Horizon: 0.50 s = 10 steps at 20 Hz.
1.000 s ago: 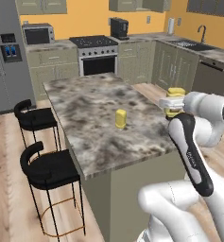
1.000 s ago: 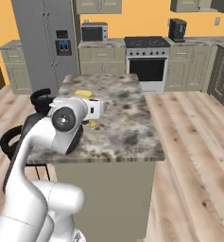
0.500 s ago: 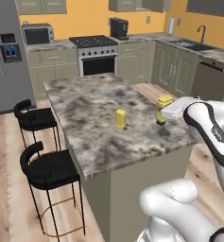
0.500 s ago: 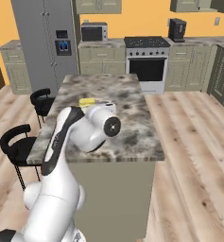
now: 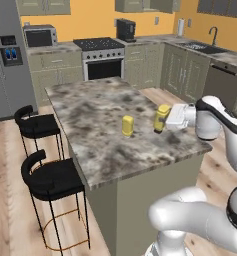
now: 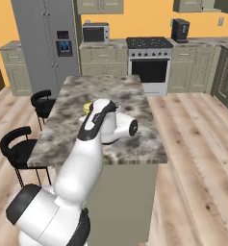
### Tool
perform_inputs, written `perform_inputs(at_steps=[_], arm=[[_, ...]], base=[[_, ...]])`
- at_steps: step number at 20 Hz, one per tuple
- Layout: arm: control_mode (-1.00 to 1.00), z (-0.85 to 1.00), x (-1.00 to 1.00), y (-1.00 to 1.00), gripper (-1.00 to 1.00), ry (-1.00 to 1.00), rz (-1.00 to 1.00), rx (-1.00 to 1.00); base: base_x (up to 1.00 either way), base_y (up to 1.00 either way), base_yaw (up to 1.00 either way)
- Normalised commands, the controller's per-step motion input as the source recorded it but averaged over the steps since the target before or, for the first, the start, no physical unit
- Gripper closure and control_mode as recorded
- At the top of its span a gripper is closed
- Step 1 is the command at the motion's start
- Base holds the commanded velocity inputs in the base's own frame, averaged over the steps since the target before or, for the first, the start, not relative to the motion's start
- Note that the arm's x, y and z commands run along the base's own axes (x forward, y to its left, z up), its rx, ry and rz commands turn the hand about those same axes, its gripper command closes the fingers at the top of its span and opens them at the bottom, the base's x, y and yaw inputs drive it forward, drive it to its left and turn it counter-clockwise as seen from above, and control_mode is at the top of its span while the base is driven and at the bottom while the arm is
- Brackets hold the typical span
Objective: The dining table condiment station is running low on mustard. Refill the condiment station by opening the cabinet and taking the mustard from the cabinet and placing it on the dining table.
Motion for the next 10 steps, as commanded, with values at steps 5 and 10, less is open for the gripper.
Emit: perform_inputs(at_steps=[5, 10], arm=[[-1.0, 0.0, 0.15, 0.02, 1.0, 0.08, 0.13, 0.0], [-1.0, -0.07, 0.07, 0.0, 1.0, 0.01, 0.0, 0.0]], base=[[0.0, 0.0, 0.0], [0.0, 0.0, 0.0]])
